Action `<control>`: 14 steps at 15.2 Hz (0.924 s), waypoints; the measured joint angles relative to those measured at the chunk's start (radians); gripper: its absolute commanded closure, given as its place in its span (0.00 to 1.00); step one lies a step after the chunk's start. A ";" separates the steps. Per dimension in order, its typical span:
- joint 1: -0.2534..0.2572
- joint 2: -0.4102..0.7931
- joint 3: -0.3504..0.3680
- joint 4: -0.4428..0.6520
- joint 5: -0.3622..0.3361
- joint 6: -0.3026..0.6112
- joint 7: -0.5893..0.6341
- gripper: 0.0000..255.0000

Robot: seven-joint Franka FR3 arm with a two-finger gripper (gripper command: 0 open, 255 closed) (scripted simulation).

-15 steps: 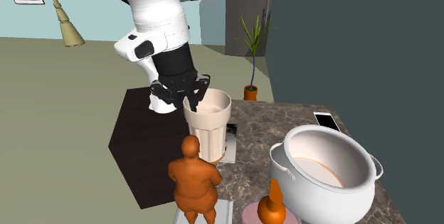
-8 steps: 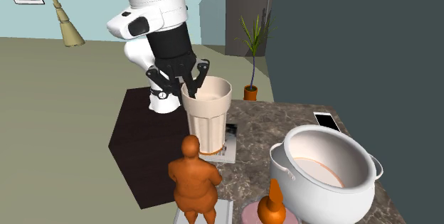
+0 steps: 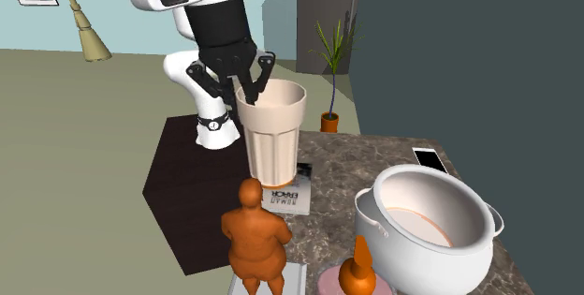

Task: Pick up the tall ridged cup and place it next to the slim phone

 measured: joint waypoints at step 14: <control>0.091 0.007 0.098 0.075 -0.002 -0.043 0.195 1.00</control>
